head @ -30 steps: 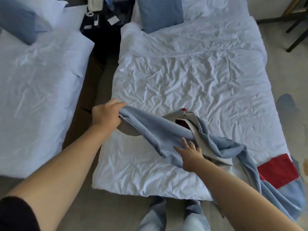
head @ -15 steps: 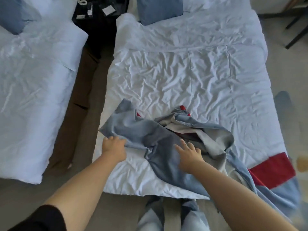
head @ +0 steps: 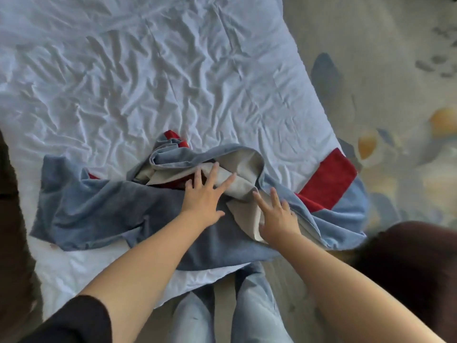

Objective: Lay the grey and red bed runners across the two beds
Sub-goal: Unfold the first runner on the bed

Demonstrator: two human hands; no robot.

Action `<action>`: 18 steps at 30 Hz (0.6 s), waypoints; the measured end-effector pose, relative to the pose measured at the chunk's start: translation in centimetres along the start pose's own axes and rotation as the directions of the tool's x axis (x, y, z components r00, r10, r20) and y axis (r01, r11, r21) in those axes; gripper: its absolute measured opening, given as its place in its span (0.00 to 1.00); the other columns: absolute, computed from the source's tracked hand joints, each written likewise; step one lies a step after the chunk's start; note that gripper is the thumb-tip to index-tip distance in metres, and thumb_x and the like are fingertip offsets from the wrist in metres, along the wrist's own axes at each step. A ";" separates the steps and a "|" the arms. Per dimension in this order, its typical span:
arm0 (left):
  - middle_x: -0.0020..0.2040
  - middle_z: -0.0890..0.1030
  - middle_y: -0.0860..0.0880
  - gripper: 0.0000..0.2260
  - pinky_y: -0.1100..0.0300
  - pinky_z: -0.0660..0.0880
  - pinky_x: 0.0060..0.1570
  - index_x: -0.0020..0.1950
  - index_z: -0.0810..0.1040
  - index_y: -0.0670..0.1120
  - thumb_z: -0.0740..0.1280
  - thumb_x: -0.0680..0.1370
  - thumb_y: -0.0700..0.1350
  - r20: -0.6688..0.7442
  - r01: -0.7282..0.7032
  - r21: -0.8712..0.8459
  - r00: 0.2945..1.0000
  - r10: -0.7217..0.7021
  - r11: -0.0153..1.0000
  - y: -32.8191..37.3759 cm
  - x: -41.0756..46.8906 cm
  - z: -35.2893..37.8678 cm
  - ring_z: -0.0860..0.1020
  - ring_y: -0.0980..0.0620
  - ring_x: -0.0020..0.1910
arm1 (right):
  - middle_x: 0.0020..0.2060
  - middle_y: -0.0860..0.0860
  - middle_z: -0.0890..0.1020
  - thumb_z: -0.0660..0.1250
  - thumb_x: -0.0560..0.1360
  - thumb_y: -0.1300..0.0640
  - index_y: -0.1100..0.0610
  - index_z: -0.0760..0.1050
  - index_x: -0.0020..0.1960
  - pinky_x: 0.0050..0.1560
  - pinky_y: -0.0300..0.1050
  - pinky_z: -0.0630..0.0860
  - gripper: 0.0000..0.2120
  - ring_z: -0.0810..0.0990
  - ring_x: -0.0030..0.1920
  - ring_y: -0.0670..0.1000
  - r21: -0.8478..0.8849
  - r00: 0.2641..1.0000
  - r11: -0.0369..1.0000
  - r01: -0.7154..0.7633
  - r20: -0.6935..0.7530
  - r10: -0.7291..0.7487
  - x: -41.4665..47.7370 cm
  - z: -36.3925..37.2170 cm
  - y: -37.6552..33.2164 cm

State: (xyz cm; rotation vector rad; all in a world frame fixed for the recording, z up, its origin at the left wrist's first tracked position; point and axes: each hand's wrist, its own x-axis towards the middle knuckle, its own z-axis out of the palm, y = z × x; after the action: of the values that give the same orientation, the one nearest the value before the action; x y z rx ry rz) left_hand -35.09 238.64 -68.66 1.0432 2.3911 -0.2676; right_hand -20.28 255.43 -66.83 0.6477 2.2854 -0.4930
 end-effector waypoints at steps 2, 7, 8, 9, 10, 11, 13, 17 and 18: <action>0.80 0.26 0.44 0.58 0.27 0.57 0.71 0.78 0.28 0.65 0.74 0.70 0.67 -0.043 -0.033 0.073 0.998 0.037 0.997 2.3 2.8 0.5 0.33 0.30 0.79 | 0.82 0.53 0.41 0.68 0.76 0.51 0.31 0.38 0.78 0.70 0.69 0.66 0.46 0.53 0.79 0.67 0.022 0.999 0.999 -0.028 -0.035 0.029 1.6 0.7 1.3; 0.79 0.24 0.44 0.60 0.20 0.55 0.67 0.75 0.24 0.66 0.77 0.72 0.54 -0.099 0.025 0.176 0.995 -0.007 0.984 4.7 8.5 1.5 0.29 0.31 0.78 | 0.81 0.54 0.38 0.74 0.68 0.37 0.34 0.28 0.76 0.69 0.75 0.63 0.59 0.46 0.79 0.69 0.085 0.997 0.995 -0.044 -0.061 0.050 6.0 2.6 2.2; 0.80 0.25 0.45 0.58 0.21 0.57 0.67 0.75 0.25 0.67 0.75 0.74 0.53 -0.082 0.032 0.159 0.996 -0.019 0.987 4.6 9.4 1.8 0.31 0.32 0.79 | 0.81 0.53 0.37 0.75 0.67 0.36 0.35 0.26 0.76 0.70 0.75 0.62 0.62 0.44 0.80 0.68 0.095 0.996 0.993 -0.063 -0.055 0.068 6.8 3.1 2.3; 0.82 0.29 0.46 0.56 0.23 0.60 0.67 0.75 0.24 0.68 0.74 0.76 0.52 -0.044 0.033 0.137 0.999 -0.027 0.990 4.4 10.2 2.3 0.34 0.32 0.80 | 0.81 0.53 0.36 0.76 0.65 0.35 0.37 0.23 0.75 0.70 0.73 0.63 0.65 0.42 0.80 0.67 0.110 0.995 0.990 -0.089 -0.031 0.093 7.6 3.6 2.3; 0.84 0.38 0.46 0.55 0.26 0.65 0.66 0.74 0.24 0.69 0.73 0.76 0.50 0.006 0.034 0.111 0.999 -0.035 0.993 4.1 10.7 2.8 0.41 0.32 0.81 | 0.81 0.53 0.35 0.77 0.64 0.36 0.39 0.21 0.75 0.71 0.71 0.63 0.68 0.41 0.80 0.67 0.136 0.993 0.984 -0.117 0.003 0.118 8.2 4.2 2.4; 0.83 0.50 0.45 0.55 0.31 0.70 0.65 0.74 0.24 0.69 0.72 0.76 0.49 0.055 0.039 0.080 0.998 -0.044 0.996 3.8 11.0 3.6 0.51 0.33 0.80 | 0.81 0.54 0.35 0.78 0.65 0.39 0.40 0.20 0.74 0.71 0.67 0.63 0.69 0.41 0.80 0.66 0.174 0.990 0.975 -0.138 0.030 0.135 8.7 4.7 2.4; 0.73 0.67 0.44 0.52 0.40 0.75 0.59 0.76 0.27 0.70 0.70 0.78 0.46 0.134 0.063 0.012 0.989 -0.064 0.998 3.3 10.9 5.2 0.67 0.37 0.70 | 0.81 0.59 0.46 0.78 0.67 0.51 0.43 0.19 0.74 0.70 0.59 0.68 0.68 0.50 0.79 0.67 0.214 0.990 0.966 -0.142 0.025 0.140 9.4 5.6 2.5; 0.68 0.73 0.44 0.36 0.45 0.73 0.58 0.82 0.43 0.64 0.61 0.83 0.43 0.217 0.072 -0.022 0.974 -0.066 0.997 3.3 9.4 7.0 0.72 0.39 0.64 | 0.56 0.60 0.76 0.67 0.74 0.65 0.51 0.25 0.79 0.43 0.49 0.73 0.55 0.77 0.55 0.60 0.071 0.988 0.994 -0.084 -0.127 0.093 10.5 6.5 2.9; 0.68 0.73 0.44 0.33 0.45 0.72 0.57 0.83 0.48 0.62 0.59 0.83 0.42 0.215 0.076 -0.040 0.975 -0.066 0.996 3.5 9.1 7.0 0.72 0.39 0.64 | 0.55 0.59 0.77 0.65 0.76 0.66 0.53 0.29 0.80 0.42 0.49 0.73 0.51 0.79 0.54 0.59 0.050 0.990 0.995 -0.090 -0.106 0.095 10.6 6.2 2.8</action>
State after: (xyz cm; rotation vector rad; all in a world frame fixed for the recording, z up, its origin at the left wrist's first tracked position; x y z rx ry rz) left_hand -35.15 244.14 -79.32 0.8627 2.2323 -0.3288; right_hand -22.13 257.84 -79.08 0.8172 2.3391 -0.4768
